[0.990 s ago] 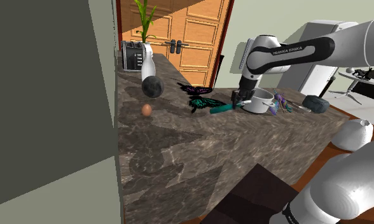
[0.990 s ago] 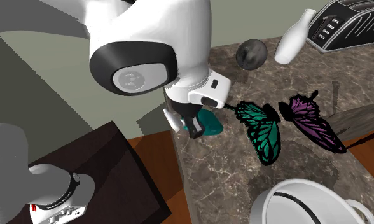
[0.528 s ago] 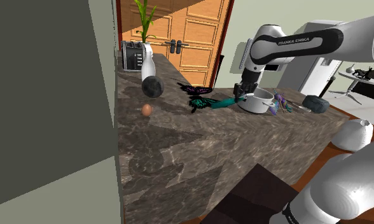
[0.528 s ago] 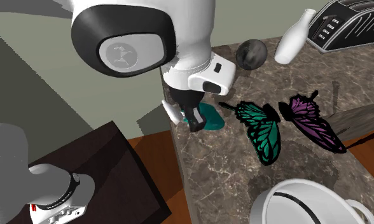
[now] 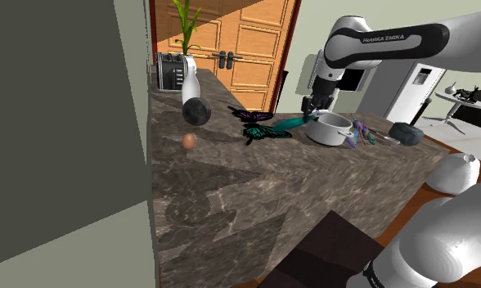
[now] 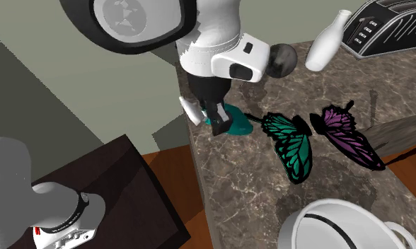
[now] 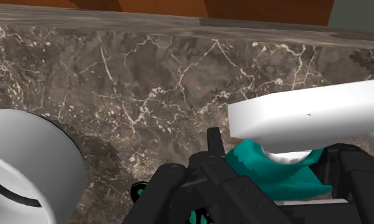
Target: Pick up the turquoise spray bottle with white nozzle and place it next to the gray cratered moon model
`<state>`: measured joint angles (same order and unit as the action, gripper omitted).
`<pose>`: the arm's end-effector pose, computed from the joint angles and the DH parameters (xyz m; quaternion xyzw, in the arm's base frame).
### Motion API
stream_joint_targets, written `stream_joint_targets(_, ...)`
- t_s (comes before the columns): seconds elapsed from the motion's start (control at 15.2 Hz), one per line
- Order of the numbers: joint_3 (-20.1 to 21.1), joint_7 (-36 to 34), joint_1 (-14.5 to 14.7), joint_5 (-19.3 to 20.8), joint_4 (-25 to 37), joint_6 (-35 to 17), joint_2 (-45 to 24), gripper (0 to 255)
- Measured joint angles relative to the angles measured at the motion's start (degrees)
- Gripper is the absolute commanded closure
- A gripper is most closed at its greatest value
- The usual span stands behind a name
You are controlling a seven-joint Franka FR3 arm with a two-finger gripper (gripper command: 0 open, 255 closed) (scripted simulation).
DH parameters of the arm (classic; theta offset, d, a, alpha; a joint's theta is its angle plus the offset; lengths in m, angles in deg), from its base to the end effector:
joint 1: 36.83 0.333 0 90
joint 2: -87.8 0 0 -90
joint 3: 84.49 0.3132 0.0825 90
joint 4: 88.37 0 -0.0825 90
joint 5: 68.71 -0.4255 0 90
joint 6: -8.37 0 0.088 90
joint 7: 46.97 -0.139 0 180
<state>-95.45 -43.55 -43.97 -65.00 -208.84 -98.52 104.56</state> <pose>0.4888 -0.1724 0.4991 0.9929 -0.1159 0.0243 0.0084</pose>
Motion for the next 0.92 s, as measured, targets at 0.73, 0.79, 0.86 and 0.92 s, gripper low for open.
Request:
stream_joint_targets(0.73, 4.92, -8.12, 4.40, -2.86, 18.97, 2.11, -17.29, 255)
stream_joint_targets(0.79, 5.25, -8.74, 4.73, -3.04, 21.37, 2.35, -19.42, 255)
stream_joint_targets(0.86, 5.59, -9.41, 5.09, -3.18, 24.27, 3.34, -21.39, 255)
stream_joint_targets(0.92, 5.99, -10.25, 5.54, -3.26, 26.45, 3.72, -23.18, 255)
